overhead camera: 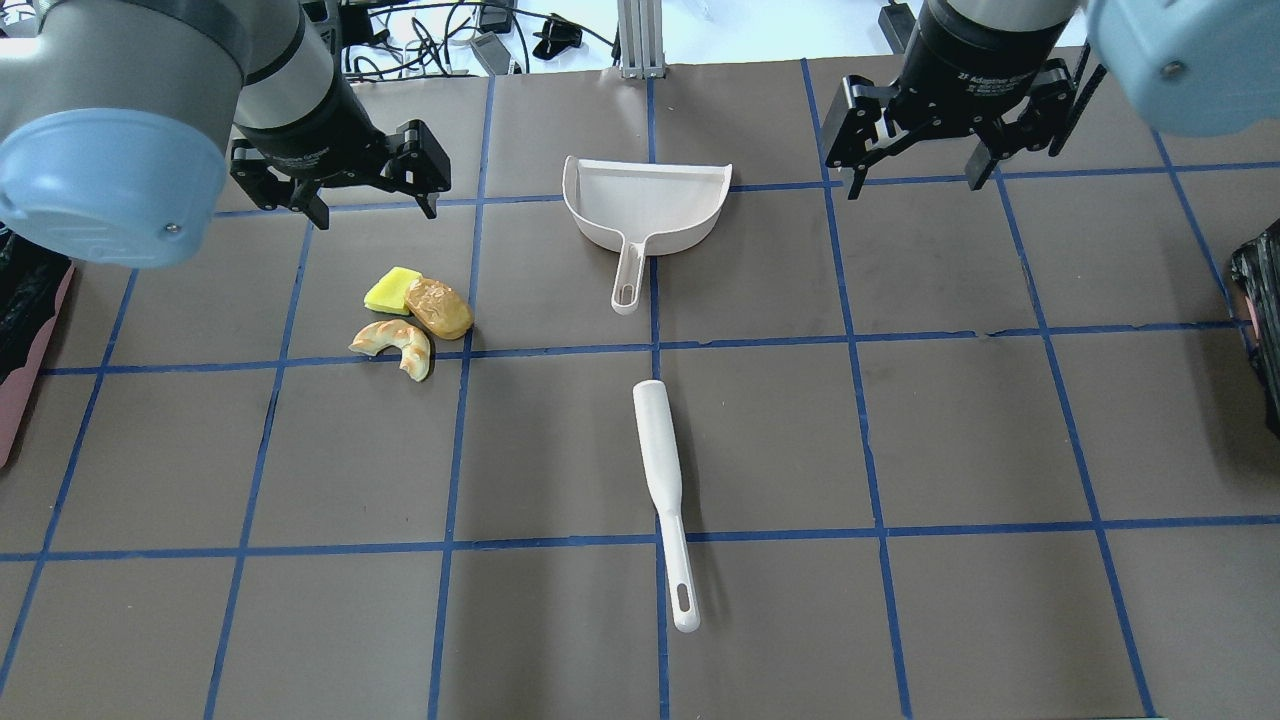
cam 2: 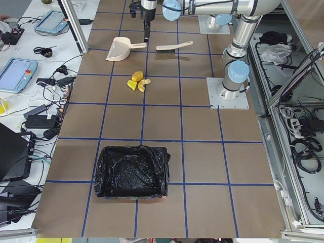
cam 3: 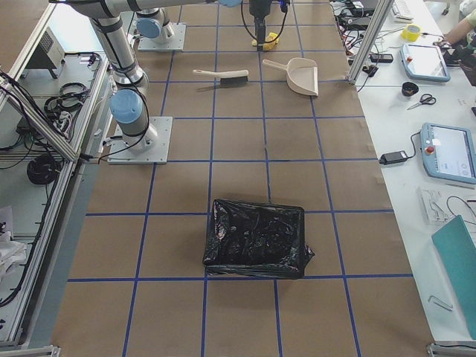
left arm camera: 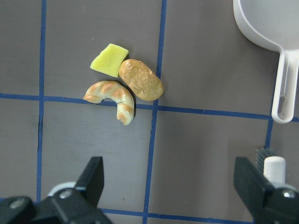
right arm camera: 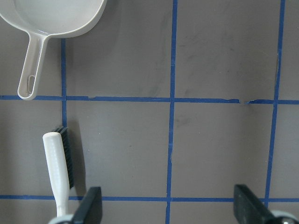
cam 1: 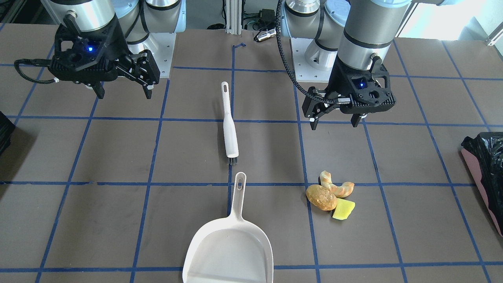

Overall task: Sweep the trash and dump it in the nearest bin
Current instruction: 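Move the left gripper toward the white dustpan handle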

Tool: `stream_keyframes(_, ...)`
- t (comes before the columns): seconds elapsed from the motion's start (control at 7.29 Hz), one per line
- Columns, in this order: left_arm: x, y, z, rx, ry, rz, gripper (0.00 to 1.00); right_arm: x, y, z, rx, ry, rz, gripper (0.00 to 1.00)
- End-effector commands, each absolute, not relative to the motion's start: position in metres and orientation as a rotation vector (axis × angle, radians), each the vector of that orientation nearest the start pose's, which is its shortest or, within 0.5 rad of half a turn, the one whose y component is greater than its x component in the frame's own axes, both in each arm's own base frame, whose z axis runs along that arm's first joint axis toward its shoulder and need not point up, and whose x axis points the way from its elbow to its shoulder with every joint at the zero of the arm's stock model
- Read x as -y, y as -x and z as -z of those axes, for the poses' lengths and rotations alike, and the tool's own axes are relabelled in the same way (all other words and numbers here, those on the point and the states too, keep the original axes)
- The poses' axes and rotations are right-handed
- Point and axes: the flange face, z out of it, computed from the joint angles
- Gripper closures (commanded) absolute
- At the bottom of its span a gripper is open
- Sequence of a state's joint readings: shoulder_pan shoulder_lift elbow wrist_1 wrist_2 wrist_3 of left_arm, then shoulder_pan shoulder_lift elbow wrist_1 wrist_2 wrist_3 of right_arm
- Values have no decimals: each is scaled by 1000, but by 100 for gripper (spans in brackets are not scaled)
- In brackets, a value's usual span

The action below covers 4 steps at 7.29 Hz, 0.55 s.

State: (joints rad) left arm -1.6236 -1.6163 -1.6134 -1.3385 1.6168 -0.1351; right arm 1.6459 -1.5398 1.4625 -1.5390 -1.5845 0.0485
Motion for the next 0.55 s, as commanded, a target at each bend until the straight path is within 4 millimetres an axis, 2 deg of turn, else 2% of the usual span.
stream_keyframes(0.0, 518, 157, -467, -3098, 131, 232, 0, 497, -170, -523, -3153, 43, 74, 0)
stream_keyframes(0.14, 523, 157, -463, -3097, 134, 230, 0, 497, -170, -523, -3153, 43, 76, 0)
stream_keyframes(0.41, 548, 164, -437, -3109, 150, 253, 0, 497, -170, -523, -3151, 43, 76, 0)
